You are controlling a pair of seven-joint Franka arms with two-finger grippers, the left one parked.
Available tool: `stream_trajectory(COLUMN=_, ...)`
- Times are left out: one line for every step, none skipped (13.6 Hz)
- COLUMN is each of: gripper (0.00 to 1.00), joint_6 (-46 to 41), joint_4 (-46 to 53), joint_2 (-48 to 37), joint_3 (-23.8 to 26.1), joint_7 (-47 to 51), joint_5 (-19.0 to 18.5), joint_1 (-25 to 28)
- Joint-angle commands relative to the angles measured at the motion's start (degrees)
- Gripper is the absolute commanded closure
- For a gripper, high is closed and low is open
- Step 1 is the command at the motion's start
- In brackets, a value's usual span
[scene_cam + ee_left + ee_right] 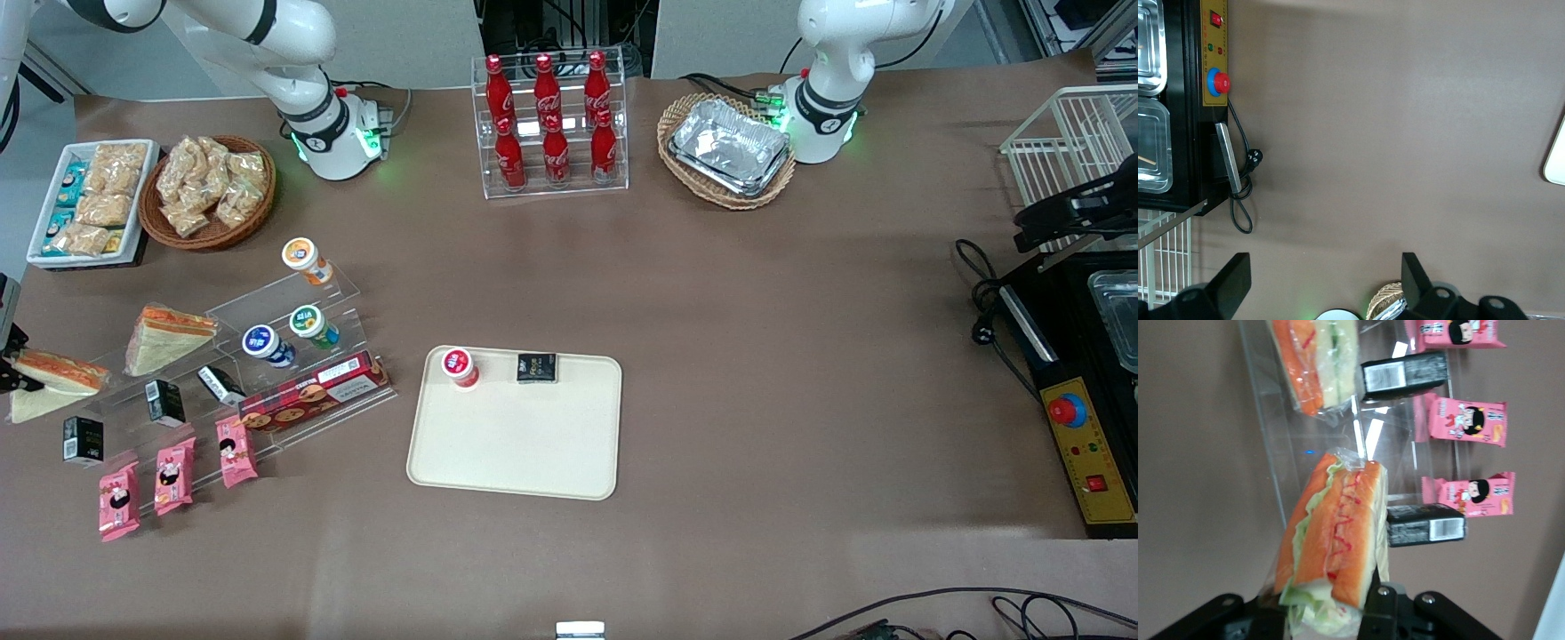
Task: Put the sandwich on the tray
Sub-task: 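Lift the sandwich and carry it over the white tray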
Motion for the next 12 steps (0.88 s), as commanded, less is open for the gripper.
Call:
stream_trajectory(gripper=0.82, joint_6=-1.93, joint_4=3.62, joint_2=-0.35, joint_3=-0.27, joint_7=0.5, joint_5=6.36, joint_1=-0.31)
stream_trajectory(gripper=0.82, joint_6=-4.03, joint_4=5.19, joint_2=-0.44, joint_3=-0.54, joint_7=3.03, joint_5=6.46, joint_1=-0.31)
stream_trajectory(gripper=0.82, joint_6=-6.4, joint_4=6.6, joint_2=-0.44, joint_3=-0.89, joint_7=6.62, joint_5=6.11, joint_1=-0.23)
stream_trajectory(gripper=0.82, joint_6=-8.6, joint_4=8.0, joint_2=-0.44, joint_3=-0.89, joint_7=9.79, joint_5=5.76, joint_1=0.03)
stream_trajectory(gripper=0.82, joint_6=-10.1, joint_4=9.32, joint_2=-0.52, joint_3=-0.8, joint_7=12.43, joint_5=4.62, joint_1=0.47)
stream_trajectory(gripper=0.82, joint_6=-11.07, joint_4=10.64, joint_2=-0.52, joint_3=-0.46, joint_7=16.2, joint_5=2.87, joint_1=0.74)
stream_trajectory(gripper=0.82, joint_6=-12.56, joint_4=11.96, joint_2=-0.52, joint_3=-0.1, joint_7=20.59, joint_5=0.94, joint_1=1.17)
stream_trajectory(gripper=0.82, joint_6=-14.49, joint_4=12.84, joint_2=-0.52, joint_3=-0.1, joint_7=24.64, joint_5=-0.56, joint_1=3.01)
stream_trajectory(gripper=0.81, joint_6=-16.51, joint_4=13.37, joint_2=-0.61, joint_3=-0.1, joint_7=29.46, joint_5=-1.18, joint_1=4.68)
stream_trajectory(gripper=0.81, joint_6=-18.53, joint_4=13.9, joint_2=-0.7, joint_3=-0.1, joint_7=34.56, joint_5=-2.06, joint_1=6.7)
stream_trajectory(gripper=0.81, joint_6=-20.55, joint_4=14.6, joint_2=-0.79, joint_3=-0.1, joint_7=40.53, joint_5=-3.28, joint_1=9.76)
stream_trajectory(gripper=0.81, joint_6=-21.53, joint_4=14.96, joint_2=-0.79, joint_3=-0.1, joint_7=46.07, joint_5=-4.25, joint_1=12.32)
